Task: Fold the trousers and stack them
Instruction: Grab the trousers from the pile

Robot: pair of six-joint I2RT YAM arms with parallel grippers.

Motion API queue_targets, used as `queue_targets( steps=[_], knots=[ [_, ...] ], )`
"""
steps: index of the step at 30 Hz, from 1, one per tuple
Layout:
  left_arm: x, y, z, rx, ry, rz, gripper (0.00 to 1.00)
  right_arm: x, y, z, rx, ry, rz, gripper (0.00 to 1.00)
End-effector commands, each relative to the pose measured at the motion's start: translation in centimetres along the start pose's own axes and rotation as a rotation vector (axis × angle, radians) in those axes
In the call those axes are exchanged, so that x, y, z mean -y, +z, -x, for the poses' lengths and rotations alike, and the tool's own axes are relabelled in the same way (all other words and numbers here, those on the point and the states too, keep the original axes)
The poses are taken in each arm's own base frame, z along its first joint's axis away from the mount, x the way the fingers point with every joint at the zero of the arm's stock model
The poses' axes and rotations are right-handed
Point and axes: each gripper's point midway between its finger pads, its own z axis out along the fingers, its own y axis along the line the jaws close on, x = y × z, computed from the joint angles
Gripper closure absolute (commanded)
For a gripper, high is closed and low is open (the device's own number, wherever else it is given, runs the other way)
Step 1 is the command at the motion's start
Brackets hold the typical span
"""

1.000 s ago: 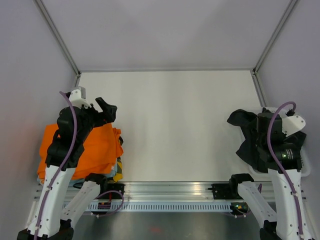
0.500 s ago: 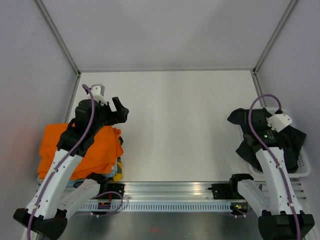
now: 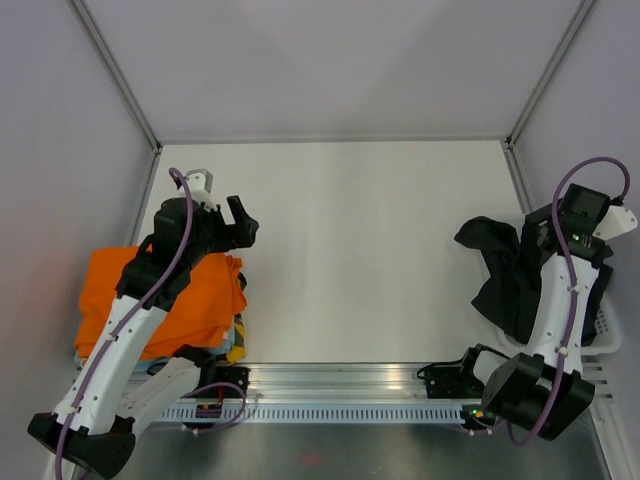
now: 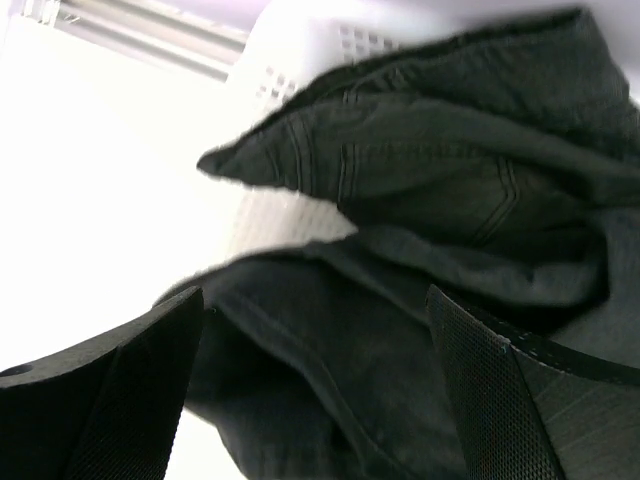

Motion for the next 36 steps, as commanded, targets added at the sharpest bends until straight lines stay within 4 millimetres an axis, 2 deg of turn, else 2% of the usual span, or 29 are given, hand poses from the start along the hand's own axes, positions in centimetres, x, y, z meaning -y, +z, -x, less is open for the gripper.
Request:
queue_targets(
  steps=[1, 4, 6, 9, 11, 15, 19, 22, 25, 31, 34, 35, 36],
  knots=[
    [0.1, -0.1, 0.7, 0.011, 0.038, -0.001, 0.00, 0.5, -2.2, -0.5, 0.020, 0.055, 0.063, 0.02],
    [0.7, 0.2, 0.1, -0.014, 0.038, -0.032, 0.00, 3.4, -1.2, -2.0, 0.000, 0.064, -0.053, 0.02],
    [0.6, 0.2, 0.0, -0.018, 0.040, -0.033, 0.00, 4.6, -0.7, -2.9, -0.030, 0.053, -0.104, 0.02],
    [0.3, 0.2, -0.1, -0.016, 0.040, -0.019, 0.00, 6.8, -0.7, -2.8, -0.012, 0.037, -0.216, 0.02],
    [0.2, 0.3, -0.3, -0.022, 0.040, -0.013, 0.00, 8.4, -1.3, -1.9, 0.040, 0.043, -0.301, 0.02],
    [0.3, 0.6, -0.8, -0.040, 0.040, -0.019, 0.00, 10.1, -1.1, -1.9, 0.054, 0.046, -0.365, 0.02],
    [0.3, 1.2, -1.2, -0.064, 0.035, -0.018, 0.00, 11.6, 0.3, -4.0, -0.010, 0.030, -0.439, 0.02],
    [0.2, 1.5, -1.6, -0.082, 0.032, -0.013, 0.00, 11.6, 1.3, -5.2, -0.017, 0.038, -0.412, 0.02],
    [0.2, 1.8, -2.0, -0.110, 0.028, -0.008, 0.00, 10.6, 2.3, -6.2, -0.013, 0.064, -0.315, 0.02],
    [-0.7, 2.3, -2.8, -0.131, 0.020, 0.044, 0.00, 10.2, 4.1, -7.4, -0.007, 0.045, -0.267, 0.04],
    [-1.0, 2.4, -2.7, -0.122, 0.009, 0.061, 0.00, 10.6, 5.5, -8.7, -0.059, -0.005, -0.291, 0.21],
    [-1.0, 2.5, -2.7, -0.120, 0.003, 0.066, 0.00, 10.8, 6.0, -9.4, -0.085, -0.023, -0.302, 0.49],
    [-1.1, 2.5, -2.8, -0.122, -0.001, 0.070, 0.00, 10.6, 6.2, -9.4, -0.094, -0.040, -0.293, 0.83]
  ],
)
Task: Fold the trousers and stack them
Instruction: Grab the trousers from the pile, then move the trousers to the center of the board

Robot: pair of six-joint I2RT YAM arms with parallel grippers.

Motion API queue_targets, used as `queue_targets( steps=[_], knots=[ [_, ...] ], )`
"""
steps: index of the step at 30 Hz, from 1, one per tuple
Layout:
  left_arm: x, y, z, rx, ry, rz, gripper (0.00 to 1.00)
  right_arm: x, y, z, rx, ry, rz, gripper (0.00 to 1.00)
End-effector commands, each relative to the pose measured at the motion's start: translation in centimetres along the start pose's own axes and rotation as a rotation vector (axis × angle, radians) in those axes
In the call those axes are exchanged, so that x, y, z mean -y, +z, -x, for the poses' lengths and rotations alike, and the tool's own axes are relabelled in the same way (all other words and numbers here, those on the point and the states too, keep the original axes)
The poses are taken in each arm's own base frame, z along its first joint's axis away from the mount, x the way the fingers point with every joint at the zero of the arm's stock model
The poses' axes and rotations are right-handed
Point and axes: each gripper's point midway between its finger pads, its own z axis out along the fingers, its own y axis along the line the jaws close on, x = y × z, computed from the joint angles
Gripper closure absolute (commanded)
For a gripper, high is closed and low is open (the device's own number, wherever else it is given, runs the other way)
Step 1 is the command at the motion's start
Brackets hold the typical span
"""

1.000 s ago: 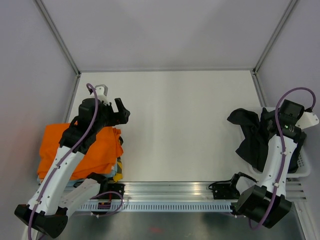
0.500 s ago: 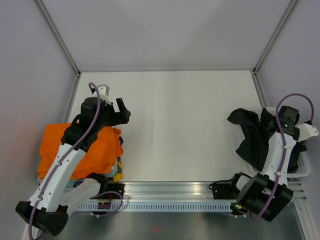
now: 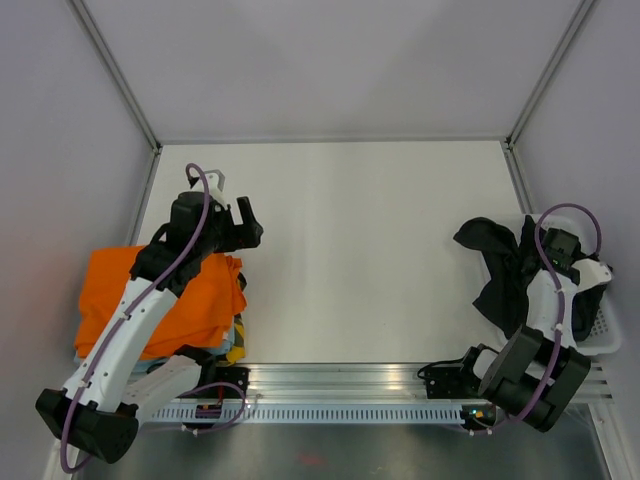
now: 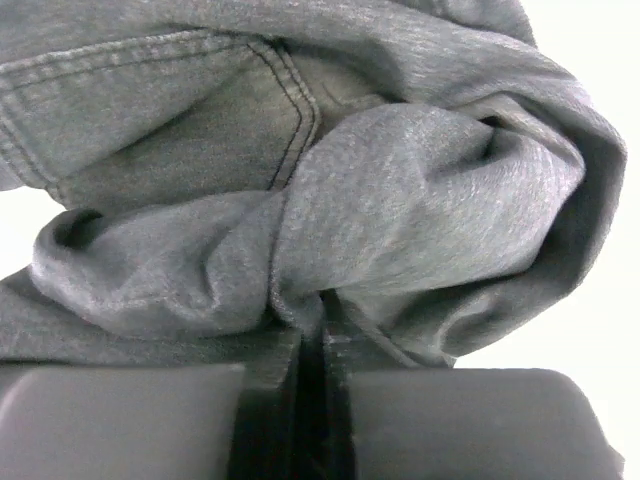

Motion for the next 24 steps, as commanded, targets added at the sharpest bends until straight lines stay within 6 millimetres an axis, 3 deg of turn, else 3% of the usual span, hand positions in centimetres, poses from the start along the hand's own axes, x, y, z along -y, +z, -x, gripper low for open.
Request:
queue_targets(
  steps=[1, 4, 5, 6, 8, 10, 11, 13, 14, 15, 17, 18, 19, 20, 21, 22, 23, 24],
  knots=[
    [-0.6, 0.1, -0.1, 0.007, -0.023, 0.038, 0.00, -1.6, 1.0, -0.2, -0.019, -0.020, 0.052, 1.00],
    [-0.7, 0.2, 0.0, 0.014, -0.036, 0.050, 0.00, -2.8, -0.2, 0.9, -0.014, -0.054, 0.117, 1.00],
    [-0.7, 0.2, 0.0, 0.013, -0.038, 0.051, 0.00, -3.7, -1.8, 3.2, 0.041, -0.035, 0.173, 1.00],
    [-0.7, 0.2, 0.0, 0.013, -0.040, 0.052, 0.00, -4.3, -3.1, 4.1, 0.057, -0.049, 0.218, 1.00],
    [-0.7, 0.1, 0.1, 0.019, -0.045, 0.050, 0.00, -5.6, -7.4, 8.3, 0.160, 0.000, 0.332, 1.00],
    [-0.3, 0.0, 0.5, 0.030, -0.051, 0.032, 0.00, -7.3, -11.7, 10.8, 0.218, 0.018, 0.487, 1.00],
    [-0.1, -0.1, 0.6, 0.034, -0.053, 0.023, 0.00, -8.2, -15.0, 13.3, 0.272, 0.042, 0.567, 1.00],
    [0.5, -0.3, 1.1, 0.052, -0.072, -0.009, 0.00, -10.8, -19.0, 14.4, 0.281, 0.003, 0.717, 1.00],
    [0.8, -0.4, 1.3, 0.059, -0.081, -0.020, 0.00, -11.8, -22.7, 16.5, 0.332, 0.004, 0.812, 1.00],
    [1.1, -0.4, 1.6, 0.077, -0.093, -0.037, 0.00, -13.4, -25.5, 16.2, 0.316, -0.036, 0.929, 1.00],
    [2.0, -0.7, 1.8, 0.094, -0.109, -0.091, 0.00, -15.1, -30.6, 18.1, 0.360, -0.051, 1.077, 1.00],
    [2.3, -0.8, 1.8, 0.095, -0.113, -0.108, 0.00, -16.2, -33.4, 17.3, 0.344, -0.088, 1.182, 1.00],
    [2.5, -0.9, 1.9, 0.098, -0.126, -0.121, 0.00, -17.3, -35.0, 17.2, 0.334, -0.107, 1.237, 1.00],
    [2.6, -1.1, 2.0, 0.104, -0.132, -0.126, 0.00, -17.3, -38.7, 18.2, 0.378, -0.108, 1.326, 1.00],
    [2.6, -1.3, 2.1, 0.110, -0.134, -0.128, 0.00, -18.0, -41.6, 17.2, 0.358, -0.145, 1.427, 1.00],
    [2.6, -1.4, 2.2, 0.116, -0.137, -0.124, 0.00, -19.0, -42.8, 16.8, 0.343, -0.161, 1.473, 1.00],
    [2.4, -1.6, 2.3, 0.117, -0.138, -0.118, 0.00, -18.8, -46.0, 17.4, 0.372, -0.152, 1.562, 1.00],
    [2.4, -2.0, 2.6, 0.130, -0.137, -0.117, 0.00, -19.2, -48.5, 16.0, 0.340, -0.194, 1.664, 1.00]
  ],
)
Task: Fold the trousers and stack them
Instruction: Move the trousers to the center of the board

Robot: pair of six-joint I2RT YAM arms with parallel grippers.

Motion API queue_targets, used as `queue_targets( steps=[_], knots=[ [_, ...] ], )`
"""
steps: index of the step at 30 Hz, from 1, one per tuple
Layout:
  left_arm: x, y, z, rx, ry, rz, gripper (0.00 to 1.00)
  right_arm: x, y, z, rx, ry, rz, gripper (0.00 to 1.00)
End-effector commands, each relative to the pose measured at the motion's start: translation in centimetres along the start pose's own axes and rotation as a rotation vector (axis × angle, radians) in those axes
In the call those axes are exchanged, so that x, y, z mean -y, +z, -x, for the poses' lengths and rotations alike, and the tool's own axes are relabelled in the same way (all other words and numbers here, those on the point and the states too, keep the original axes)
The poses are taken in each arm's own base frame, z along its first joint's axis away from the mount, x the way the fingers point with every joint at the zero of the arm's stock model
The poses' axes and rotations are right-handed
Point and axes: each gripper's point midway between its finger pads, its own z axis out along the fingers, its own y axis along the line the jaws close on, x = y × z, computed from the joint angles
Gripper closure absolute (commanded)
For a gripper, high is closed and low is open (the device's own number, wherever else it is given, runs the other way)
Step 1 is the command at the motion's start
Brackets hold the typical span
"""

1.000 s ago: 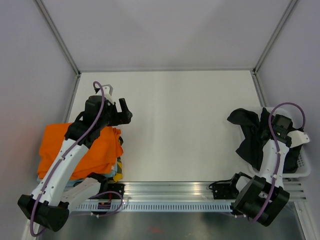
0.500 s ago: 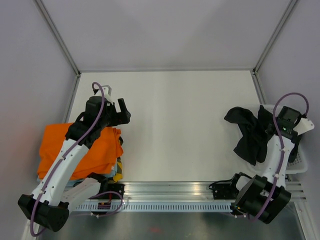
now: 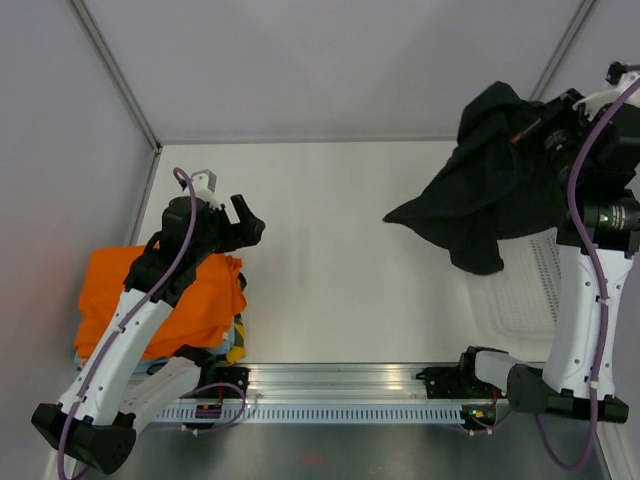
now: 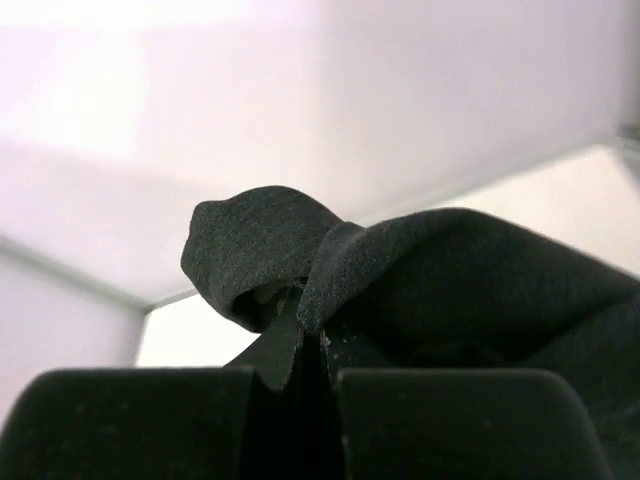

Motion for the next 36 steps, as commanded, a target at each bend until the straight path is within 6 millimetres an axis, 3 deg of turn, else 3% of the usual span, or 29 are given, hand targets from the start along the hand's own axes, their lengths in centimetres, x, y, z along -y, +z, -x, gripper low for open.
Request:
queue_targets(
  steps=[1, 2, 3, 5, 6, 7, 8, 9, 10, 13, 15, 16, 18, 19, 22, 25, 28, 29, 31, 32, 33, 34, 35, 36],
  knots=[
    [1.1, -1.2, 1.6, 0.059, -0.036, -0.037, 0.00, -11.4, -1.7, 3.4, 0.064, -0.029, 0.424, 1.00],
    [1.0, -1.4, 1.8, 0.067, -0.037, -0.032, 0.00, -13.0, -1.7, 2.8, 0.043, -0.034, 0.479, 1.00],
    [1.1, -2.0, 2.4, 0.086, -0.037, -0.035, 0.00, -16.3, -2.3, 0.8, -0.009, -0.056, 0.582, 1.00],
    [0.9, -2.6, 2.8, 0.100, -0.031, -0.018, 0.00, -19.1, -0.9, -2.1, -0.076, -0.087, 0.610, 1.00],
    [1.0, -3.3, 3.6, 0.124, -0.031, -0.015, 0.00, -22.4, -2.0, -5.1, -0.135, -0.144, 0.694, 1.00],
    [0.8, -3.6, 4.1, 0.137, -0.031, 0.002, 0.00, -24.5, -1.0, -7.0, -0.167, -0.178, 0.710, 1.00],
    [0.7, -4.0, 4.4, 0.144, -0.027, 0.011, 0.00, -25.0, -0.5, -9.1, -0.198, -0.227, 0.670, 1.00],
    [0.5, -4.9, 5.3, 0.165, -0.025, 0.028, 0.00, -27.5, -0.6, -13.3, -0.252, -0.315, 0.715, 1.00],
    [0.5, -5.4, 5.6, 0.171, -0.026, 0.034, 0.00, -28.5, -0.8, -13.8, -0.245, -0.337, 0.719, 1.00],
    [0.1, -6.8, 6.2, 0.175, -0.009, 0.067, 0.00, -28.7, 1.1, -16.4, -0.240, -0.344, 0.638, 1.00],
    [-0.6, -7.5, 6.1, 0.169, 0.002, 0.105, 0.00, -27.4, 1.9, -15.8, -0.186, -0.308, 0.557, 1.00],
    [-0.9, -7.8, 6.1, 0.172, 0.002, 0.116, 0.00, -26.4, 2.9, -17.7, -0.186, -0.302, 0.529, 1.00],
    [-1.3, -7.9, 5.8, 0.164, 0.008, 0.132, 0.00, -25.0, 3.2, -18.1, -0.161, -0.287, 0.483, 1.00],
    [-1.3, -8.0, 5.7, 0.161, 0.013, 0.129, 0.00, -23.8, 3.7, -20.0, -0.191, -0.305, 0.454, 1.00],
    [-0.7, -7.5, 5.1, 0.137, 0.042, 0.091, 0.00, -21.6, 4.5, -23.2, -0.269, -0.337, 0.376, 1.00],
    [0.6, -6.6, 3.9, 0.082, 0.090, 0.005, 0.01, -16.9, 5.3, -25.6, -0.336, -0.371, 0.167, 1.00],
    [2.7, -5.3, 2.5, 0.024, 0.111, -0.130, 0.02, -11.1, 6.1, -24.1, -0.309, -0.419, -0.119, 1.00],
    [3.0, -4.5, 2.0, 0.009, 0.107, -0.145, 0.03, -8.1, 7.1, -22.4, -0.276, -0.416, -0.238, 1.00],
    [3.7, -3.0, 0.6, -0.064, 0.091, -0.185, 0.04, -4.9, 7.4, -21.7, -0.311, -0.380, -0.294, 1.00],
    [4.0, -2.4, 0.2, -0.079, 0.085, -0.201, 0.05, -1.9, 8.2, -19.8, -0.294, -0.343, -0.355, 1.00],
    [4.4, -1.7, -0.4, -0.115, 0.075, -0.220, 0.06, -0.6, 7.5, -17.9, -0.268, -0.312, -0.360, 1.00],
    [5.0, -1.4, -0.7, -0.122, 0.079, -0.241, 0.06, 1.4, 7.3, -17.3, -0.255, -0.303, -0.401, 1.00],
    [5.6, -1.1, -0.6, -0.117, 0.083, -0.261, 0.05, 3.0, 6.1, -14.3, -0.184, -0.269, -0.436, 1.00],
    [6.2, -0.7, -1.0, -0.131, 0.096, -0.278, 0.05, 3.8, 5.5, -13.4, -0.165, -0.301, -0.451, 1.00]
  ],
)
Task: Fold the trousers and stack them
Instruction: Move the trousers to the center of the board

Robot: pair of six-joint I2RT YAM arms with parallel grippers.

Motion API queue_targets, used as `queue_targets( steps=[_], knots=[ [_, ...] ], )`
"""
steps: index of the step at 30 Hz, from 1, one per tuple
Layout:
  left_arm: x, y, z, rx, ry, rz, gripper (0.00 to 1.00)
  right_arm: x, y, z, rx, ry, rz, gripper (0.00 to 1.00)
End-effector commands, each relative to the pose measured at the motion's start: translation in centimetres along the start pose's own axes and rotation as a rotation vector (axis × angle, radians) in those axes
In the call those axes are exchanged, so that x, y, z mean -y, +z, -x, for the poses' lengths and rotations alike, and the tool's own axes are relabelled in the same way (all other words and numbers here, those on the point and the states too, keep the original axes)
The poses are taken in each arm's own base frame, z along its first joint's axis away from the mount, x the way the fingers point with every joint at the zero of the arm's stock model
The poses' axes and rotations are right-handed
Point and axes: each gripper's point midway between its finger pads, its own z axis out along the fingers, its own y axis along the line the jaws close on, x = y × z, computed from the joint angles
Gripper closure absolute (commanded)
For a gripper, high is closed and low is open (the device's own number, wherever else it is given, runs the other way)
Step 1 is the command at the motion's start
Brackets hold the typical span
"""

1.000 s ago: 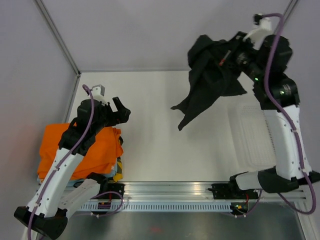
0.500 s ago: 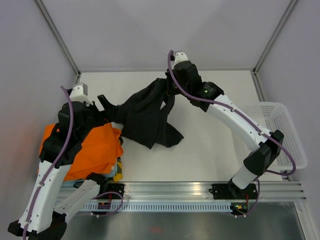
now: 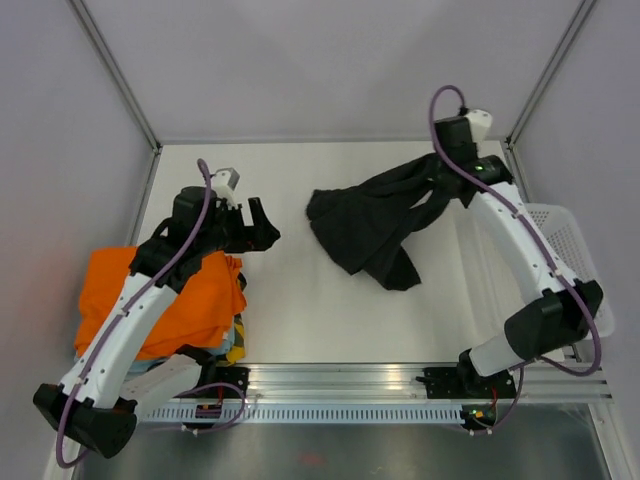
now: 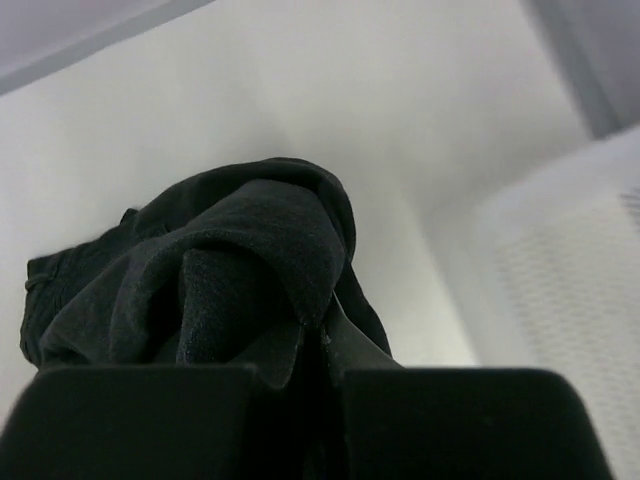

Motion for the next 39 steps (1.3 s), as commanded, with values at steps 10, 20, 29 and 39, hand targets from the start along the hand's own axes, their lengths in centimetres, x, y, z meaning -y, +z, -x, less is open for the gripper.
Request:
queue_targets(
  steps=[10, 20, 29, 39],
  knots=[
    [5.2, 7.1, -0.1, -0.031, -0.111, -0.199, 0.03, -3.0, -7.4, -0.5, 0.038, 0.032, 0.515, 1.00],
    [5.7, 7.8, -0.8, -0.024, -0.114, -0.231, 0.03, -11.1, -10.1, 0.5, 0.061, -0.034, 0.771, 1.00],
    [3.4, 7.8, -2.0, -0.022, -0.103, -0.107, 0.03, -12.1, -7.4, -0.5, 0.028, -0.067, 0.741, 1.00],
    [3.3, 11.4, -5.6, -0.078, -0.066, -0.098, 0.04, -10.0, -4.0, -4.7, -0.040, 0.000, 0.610, 1.00]
  ],
)
